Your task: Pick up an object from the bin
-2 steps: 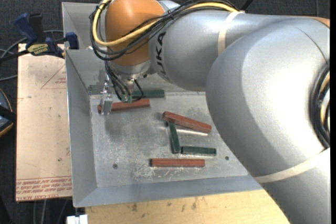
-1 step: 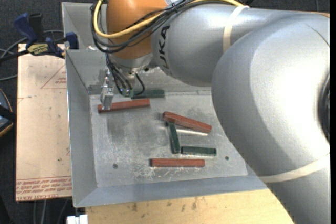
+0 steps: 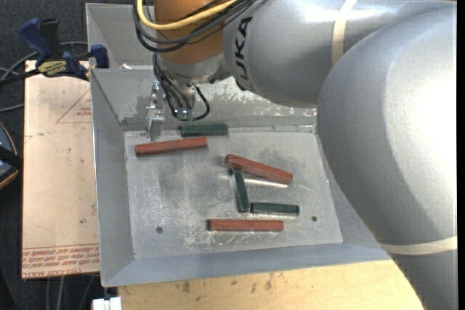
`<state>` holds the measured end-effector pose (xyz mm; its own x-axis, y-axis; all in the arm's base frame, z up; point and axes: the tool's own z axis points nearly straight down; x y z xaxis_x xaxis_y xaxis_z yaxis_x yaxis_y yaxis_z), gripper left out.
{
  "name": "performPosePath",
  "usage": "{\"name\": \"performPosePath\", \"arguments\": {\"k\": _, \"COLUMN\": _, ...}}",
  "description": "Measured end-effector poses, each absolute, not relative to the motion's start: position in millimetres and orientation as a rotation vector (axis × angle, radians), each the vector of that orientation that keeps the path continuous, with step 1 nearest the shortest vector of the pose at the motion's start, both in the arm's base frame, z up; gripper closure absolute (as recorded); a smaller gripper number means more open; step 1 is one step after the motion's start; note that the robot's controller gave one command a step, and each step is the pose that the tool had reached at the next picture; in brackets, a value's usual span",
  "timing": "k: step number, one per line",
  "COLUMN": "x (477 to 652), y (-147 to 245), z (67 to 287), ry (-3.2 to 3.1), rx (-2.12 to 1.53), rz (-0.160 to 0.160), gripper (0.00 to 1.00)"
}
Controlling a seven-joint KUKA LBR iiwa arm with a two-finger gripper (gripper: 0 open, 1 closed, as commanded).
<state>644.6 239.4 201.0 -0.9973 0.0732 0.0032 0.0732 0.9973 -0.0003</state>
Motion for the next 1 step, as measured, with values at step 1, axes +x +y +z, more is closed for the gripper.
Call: {"name": "performPosePath", "arguments": {"k": 1, "x": 635.7, "y": 234.9, "z": 266.8, "ry": -3.137, "rx": 0.192, "rz": 0.000, "gripper": 1.00}}
